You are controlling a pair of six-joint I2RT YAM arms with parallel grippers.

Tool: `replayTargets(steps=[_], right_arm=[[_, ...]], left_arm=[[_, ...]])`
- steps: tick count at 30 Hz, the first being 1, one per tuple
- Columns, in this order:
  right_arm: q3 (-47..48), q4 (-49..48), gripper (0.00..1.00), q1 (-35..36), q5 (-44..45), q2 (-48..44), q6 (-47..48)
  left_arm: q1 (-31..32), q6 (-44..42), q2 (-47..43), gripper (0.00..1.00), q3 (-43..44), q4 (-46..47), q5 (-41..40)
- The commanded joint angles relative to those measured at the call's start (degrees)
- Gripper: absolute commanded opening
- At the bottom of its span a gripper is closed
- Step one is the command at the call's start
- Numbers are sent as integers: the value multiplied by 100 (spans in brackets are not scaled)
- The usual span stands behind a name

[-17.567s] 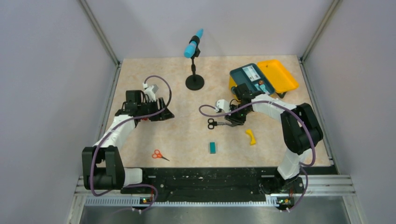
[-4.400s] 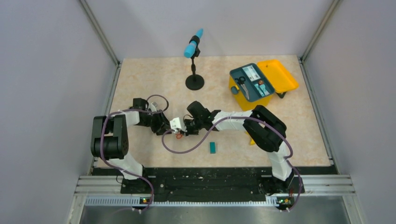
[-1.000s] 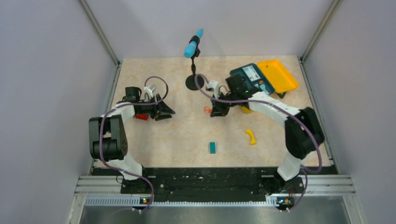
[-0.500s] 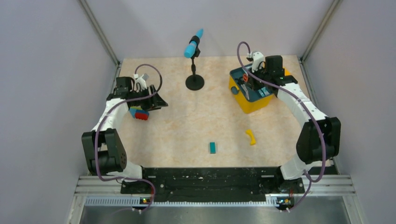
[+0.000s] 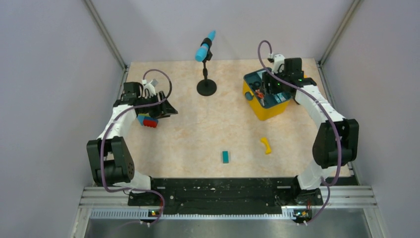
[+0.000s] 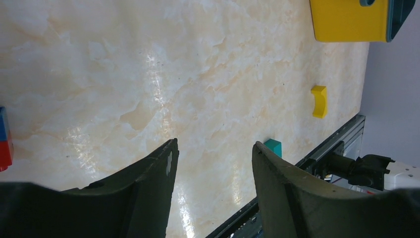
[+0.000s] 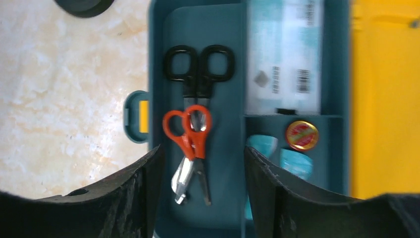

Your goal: Organize the medicine kit

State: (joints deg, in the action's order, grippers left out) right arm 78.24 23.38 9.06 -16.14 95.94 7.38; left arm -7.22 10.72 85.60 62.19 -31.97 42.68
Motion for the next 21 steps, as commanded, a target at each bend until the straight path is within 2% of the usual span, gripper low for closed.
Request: replayTargets(steps=[1, 5, 12, 15, 21], right_arm=[[71, -55, 60, -756, -30, -798, -963], [-365, -47, 67, -1616, -377, -1288, -1846], [-1238, -206, 73, -2842, -535, -1314, -3291], [-1553, -427, 78, -3240, -888, -1232, -3972], [-2155, -1650, 78, -3616, -2035, -841, -5080]], left_arm=[[-7, -99, -336, 61, -36, -22, -88], [-7, -127, -477, 61, -69, -75, -225], [104, 92, -1374, 69, -644, 991, -990], [183, -6, -1229, 69, -408, 624, -901], [326, -353, -994, 69, -19, 175, -676]])
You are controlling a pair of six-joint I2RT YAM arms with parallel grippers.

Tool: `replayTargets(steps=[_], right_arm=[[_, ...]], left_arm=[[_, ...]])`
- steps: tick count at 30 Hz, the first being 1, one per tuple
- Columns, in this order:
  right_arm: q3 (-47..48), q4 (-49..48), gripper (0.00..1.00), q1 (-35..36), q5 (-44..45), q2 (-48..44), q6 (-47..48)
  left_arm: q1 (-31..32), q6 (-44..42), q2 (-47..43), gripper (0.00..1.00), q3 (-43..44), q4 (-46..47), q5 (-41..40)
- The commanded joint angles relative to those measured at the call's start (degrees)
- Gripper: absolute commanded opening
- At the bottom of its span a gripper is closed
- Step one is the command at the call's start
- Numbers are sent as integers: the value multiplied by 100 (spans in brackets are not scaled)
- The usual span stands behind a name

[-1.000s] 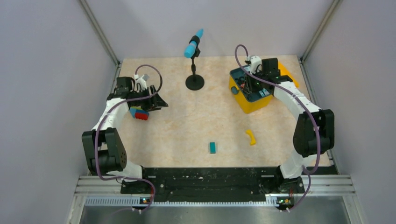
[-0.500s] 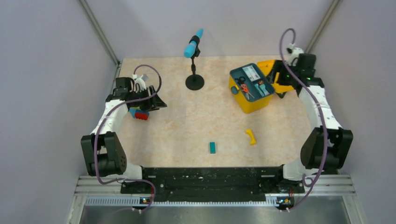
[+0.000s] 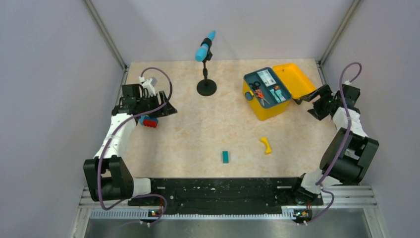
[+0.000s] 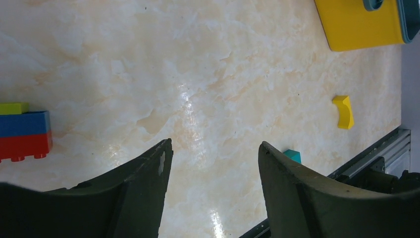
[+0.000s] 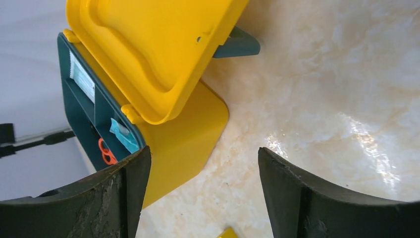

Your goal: Organize the medicine kit

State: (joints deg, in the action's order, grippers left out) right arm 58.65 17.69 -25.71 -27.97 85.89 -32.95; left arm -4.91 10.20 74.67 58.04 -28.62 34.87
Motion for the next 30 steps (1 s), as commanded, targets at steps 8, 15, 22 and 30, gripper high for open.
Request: replayTargets(steps=[8, 15, 22, 30], right_arm=[[-286, -2323, 76, -358, -1152, 788, -1432], [-171, -3343, 76, -486, -1306, 1440, -1661], [311, -3930, 77, -496, -1394, 2230, -1862], [630, -5460, 77, -496, -2328, 2667, -2312]], left_arm=[[152, -956, 263, 67, 647, -500, 11], [158, -1343, 161, 67, 601, -710, 12], [150, -1942, 131, 67, 682, -1180, -42], [150, -2134, 3, 66, 710, -1348, -355]])
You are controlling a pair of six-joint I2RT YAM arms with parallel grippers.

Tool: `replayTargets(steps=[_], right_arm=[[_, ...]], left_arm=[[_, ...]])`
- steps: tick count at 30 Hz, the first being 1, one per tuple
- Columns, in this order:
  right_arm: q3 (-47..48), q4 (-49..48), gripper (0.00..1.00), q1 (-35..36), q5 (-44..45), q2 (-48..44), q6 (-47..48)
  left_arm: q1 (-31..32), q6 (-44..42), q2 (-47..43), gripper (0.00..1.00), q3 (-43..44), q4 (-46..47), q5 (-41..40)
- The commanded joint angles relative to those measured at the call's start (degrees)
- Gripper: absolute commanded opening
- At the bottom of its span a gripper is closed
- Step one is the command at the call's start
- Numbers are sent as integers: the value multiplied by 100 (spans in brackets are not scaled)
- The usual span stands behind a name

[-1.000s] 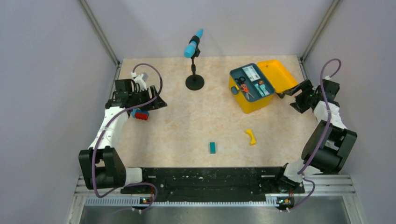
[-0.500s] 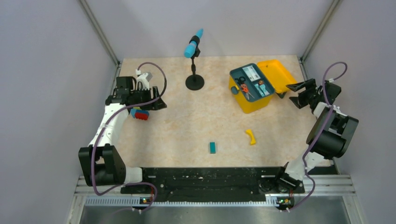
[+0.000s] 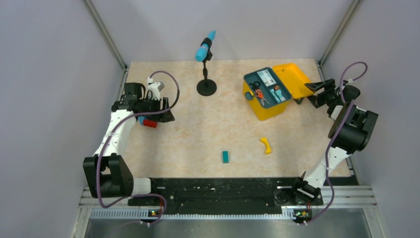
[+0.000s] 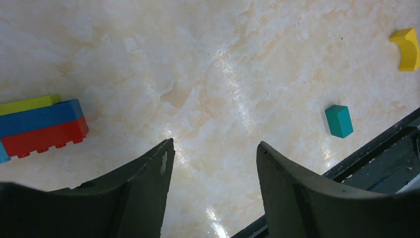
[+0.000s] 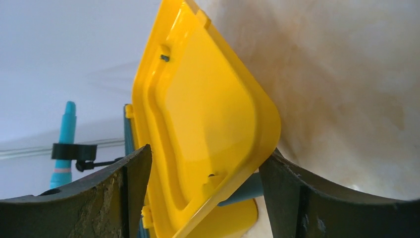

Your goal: Organize the medicine kit

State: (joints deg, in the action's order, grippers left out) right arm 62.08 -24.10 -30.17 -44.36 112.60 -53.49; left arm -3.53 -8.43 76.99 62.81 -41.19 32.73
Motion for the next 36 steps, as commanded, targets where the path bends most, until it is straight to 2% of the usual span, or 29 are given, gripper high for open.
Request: replayTargets(steps=[1, 9, 16, 20, 27, 30, 33, 36], right_arm=[[272, -1515, 77, -51, -813, -32, -327], [-199, -2258, 76, -59, -1319, -676, -734], [-568, -2096, 77, 5, -1529, -1802, -881], [-651, -1463, 79, 295, -1651, -2498, -641], [-910, 49, 79, 1443, -1557, -3319, 571], [-620, 639, 79, 1464, -1479, -3187, 970], [258, 1518, 76, 1413, -1224, -2803, 1892], [914, 1874, 76, 1479, -619, -2330, 2439]], left_arm=[[11, -287, -228, 66, 240, -87, -129], [15, -288, -222, 66, 129, 137, 263], [19, -180, -468, 66, -298, 346, 600], [19, -128, -564, 66, -619, 467, 737], [44, 406, -572, 65, -1158, 1086, 1005], [66, 1127, -571, 65, -1344, 1473, 1151], [63, 1972, -554, 65, -1558, 1856, 1318], [61, 2498, -502, 66, -1976, 2539, 1446]])
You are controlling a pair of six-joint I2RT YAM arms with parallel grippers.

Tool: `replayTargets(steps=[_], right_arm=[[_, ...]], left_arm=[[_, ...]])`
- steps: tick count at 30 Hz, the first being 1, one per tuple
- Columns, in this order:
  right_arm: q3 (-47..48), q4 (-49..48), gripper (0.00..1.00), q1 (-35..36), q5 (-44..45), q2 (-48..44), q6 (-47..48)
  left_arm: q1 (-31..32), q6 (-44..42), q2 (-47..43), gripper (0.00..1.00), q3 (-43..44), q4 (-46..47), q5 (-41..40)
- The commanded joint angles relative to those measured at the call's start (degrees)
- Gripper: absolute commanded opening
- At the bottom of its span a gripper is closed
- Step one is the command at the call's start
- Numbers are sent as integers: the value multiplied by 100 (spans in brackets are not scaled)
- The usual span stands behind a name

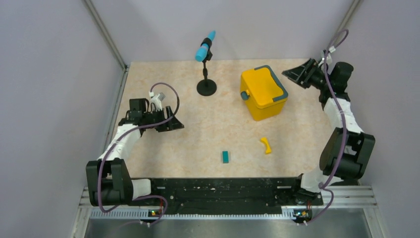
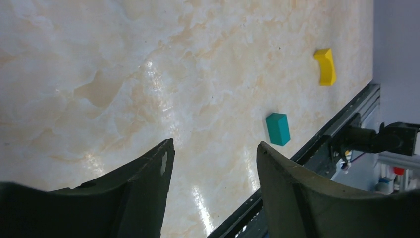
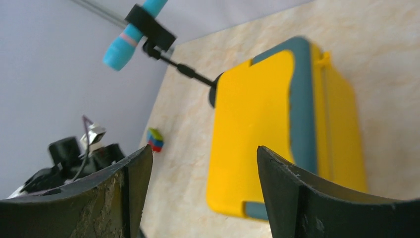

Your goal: Organize the medicine kit

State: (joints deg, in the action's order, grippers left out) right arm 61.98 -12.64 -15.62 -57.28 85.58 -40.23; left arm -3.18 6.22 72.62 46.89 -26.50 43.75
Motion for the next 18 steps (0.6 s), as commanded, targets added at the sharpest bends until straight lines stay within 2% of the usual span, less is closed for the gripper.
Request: replayTargets(steps=[1, 6, 12, 15, 18], right_arm=[[1114, 773, 75, 85, 790, 549, 1286], [2168, 1136, 75, 423, 1548, 1576, 2352], [3283, 1599, 75, 775, 1475, 2926, 3180], [3304, 1707, 75, 1038, 1285, 3113, 3369], [2858, 1828, 75, 1281, 1316, 2946, 3463]], left_arm=[[24, 1173, -45, 67, -505, 1325, 313], [2, 1737, 478, 70, -557, 2176, 697], [-7, 2036, 809, 71, -397, 2353, 715], [-7, 2376, 875, 75, -468, 2499, 662], [-7, 2597, 969, 78, -503, 2693, 559]])
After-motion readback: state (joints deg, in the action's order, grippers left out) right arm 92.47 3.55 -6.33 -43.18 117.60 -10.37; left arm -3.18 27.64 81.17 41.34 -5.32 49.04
